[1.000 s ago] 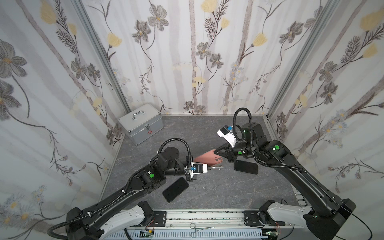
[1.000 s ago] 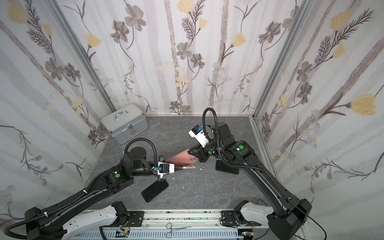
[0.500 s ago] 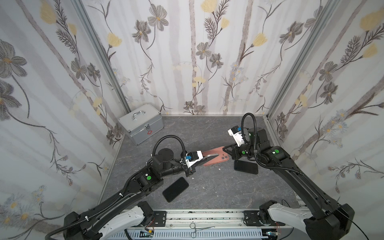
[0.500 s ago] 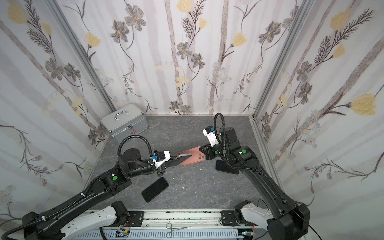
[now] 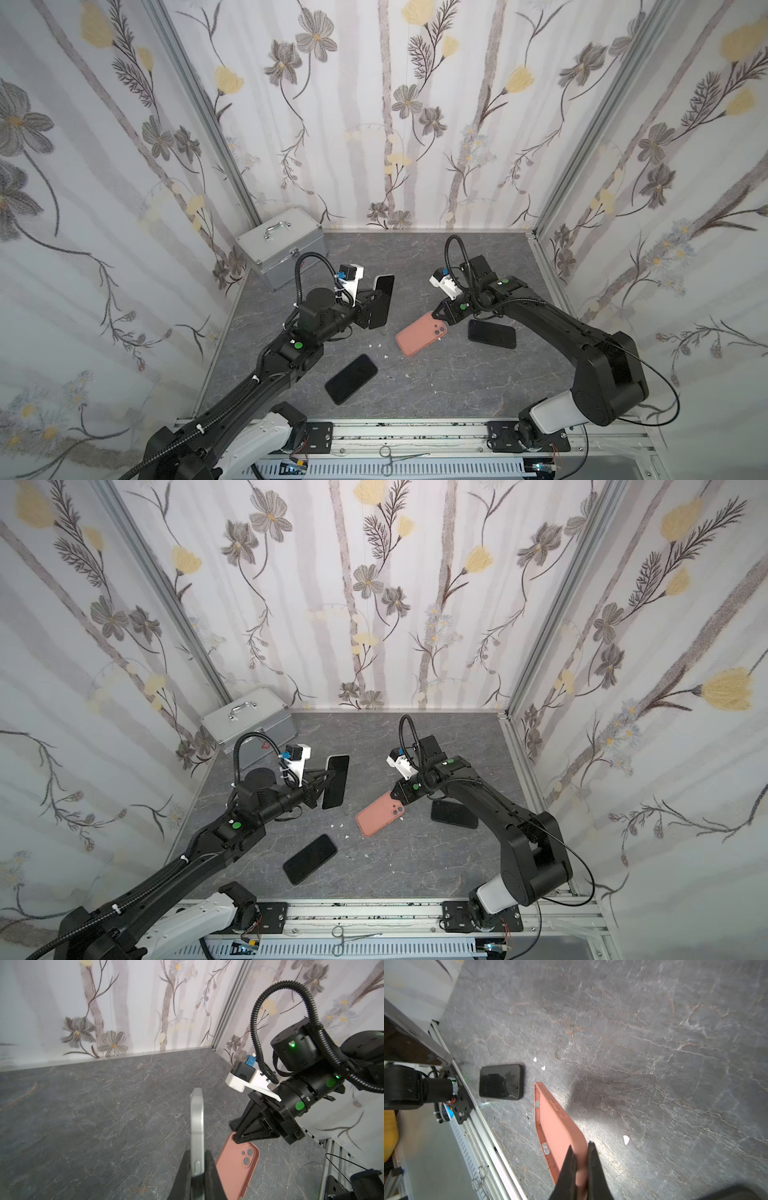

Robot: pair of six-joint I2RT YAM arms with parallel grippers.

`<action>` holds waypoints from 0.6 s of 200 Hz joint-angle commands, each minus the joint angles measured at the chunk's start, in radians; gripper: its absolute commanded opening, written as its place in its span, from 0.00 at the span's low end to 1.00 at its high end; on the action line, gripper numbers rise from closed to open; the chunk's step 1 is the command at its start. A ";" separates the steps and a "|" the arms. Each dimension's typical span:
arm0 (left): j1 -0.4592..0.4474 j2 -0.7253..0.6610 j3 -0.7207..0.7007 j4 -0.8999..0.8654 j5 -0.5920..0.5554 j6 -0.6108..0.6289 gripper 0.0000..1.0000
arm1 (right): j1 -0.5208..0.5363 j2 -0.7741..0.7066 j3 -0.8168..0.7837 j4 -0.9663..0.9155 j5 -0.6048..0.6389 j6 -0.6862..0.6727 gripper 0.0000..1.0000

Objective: Take the phone out of the phone case
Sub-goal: Place the phone case at the center of the table.

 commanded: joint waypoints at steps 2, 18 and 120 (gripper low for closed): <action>0.008 0.040 0.015 0.029 0.034 -0.071 0.00 | 0.026 0.062 0.033 -0.026 0.082 -0.095 0.00; 0.007 0.070 0.017 0.021 0.019 -0.084 0.00 | 0.036 0.119 0.059 -0.021 0.131 -0.103 0.00; 0.006 0.268 0.053 -0.019 0.061 -0.092 0.00 | 0.080 0.057 -0.028 0.271 0.458 0.305 0.45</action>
